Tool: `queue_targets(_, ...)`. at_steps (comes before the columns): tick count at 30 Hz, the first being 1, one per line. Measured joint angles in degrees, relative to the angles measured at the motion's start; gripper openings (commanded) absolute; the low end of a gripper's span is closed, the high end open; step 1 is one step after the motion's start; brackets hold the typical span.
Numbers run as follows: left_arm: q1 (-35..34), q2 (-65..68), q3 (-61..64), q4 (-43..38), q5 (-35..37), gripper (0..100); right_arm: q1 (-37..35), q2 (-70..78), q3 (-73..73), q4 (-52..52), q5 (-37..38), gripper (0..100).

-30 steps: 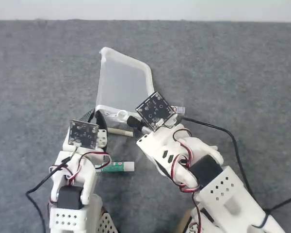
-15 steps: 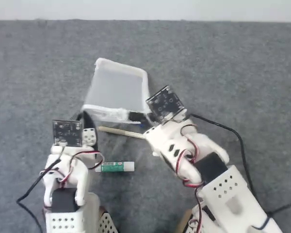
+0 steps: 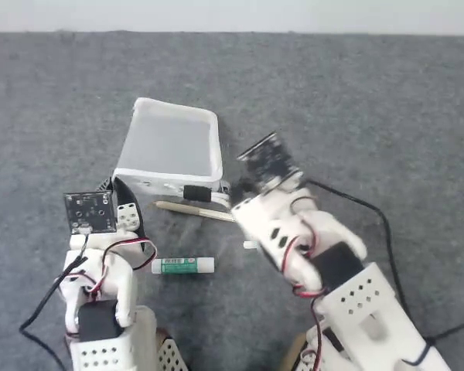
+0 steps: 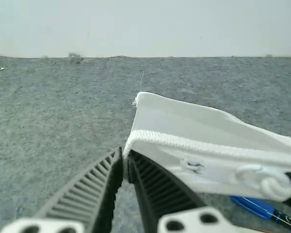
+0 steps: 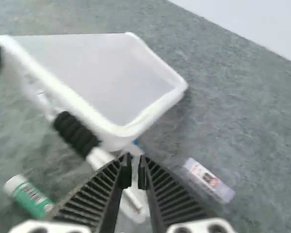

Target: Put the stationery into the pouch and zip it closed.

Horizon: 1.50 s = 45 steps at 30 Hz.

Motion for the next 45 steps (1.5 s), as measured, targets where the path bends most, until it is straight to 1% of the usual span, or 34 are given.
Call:
queue_targets(3, 0.0, 0.0, 0.0, 0.0, 0.0, 1, -5.45, 0.0, 0.0, 1.67, 0.0, 16.2)
queue_targets(5, 0.0, 0.0, 0.0, 0.0, 0.0, 1, -7.74, 0.0, 0.0, 2.55, 0.0, 19.7)
queue_targets(9, 0.0, 0.0, 0.0, 0.0, 0.0, 1, -10.46, 0.0, 1.85, 1.67, 0.0, 19.8)
queue_targets(13, 0.0, 0.0, 0.0, 0.0, 0.0, 1, -10.55, 0.0, 6.77, -5.19, 0.44, 19.8)
queue_targets(18, 0.0, 0.0, 0.0, 0.0, 0.0, 1, -10.81, 0.0, 13.45, -16.26, 8.7, 19.8)
queue_targets(21, -0.09, 0.0, 0.0, 0.0, 0.0, 1, -10.9, 0.0, 17.49, -23.65, 11.87, 19.8)
queue_targets(24, -0.09, 0.0, 0.0, 0.0, 0.0, 1, -10.9, 0.0, 19.78, -29.45, 13.19, 19.8)
queue_targets(27, -0.09, 0.0, 0.0, 0.0, 0.0, 1, -10.99, 0.0, 20.84, -33.14, 13.54, 19.8)
queue_targets(33, 0.0, 0.0, 0.0, 0.0, 0.0, 1, -11.16, 0.0, 20.84, -34.81, 13.54, 19.8)
queue_targets(40, 0.0, 0.0, 0.0, 0.0, 0.0, 1, -11.43, 0.0, 20.84, -34.37, 13.54, 19.8)
queue_targets(45, 0.0, 0.0, 0.0, 0.0, 0.0, 1, -16.09, 0.0, 20.84, -29.45, 13.54, 19.8)
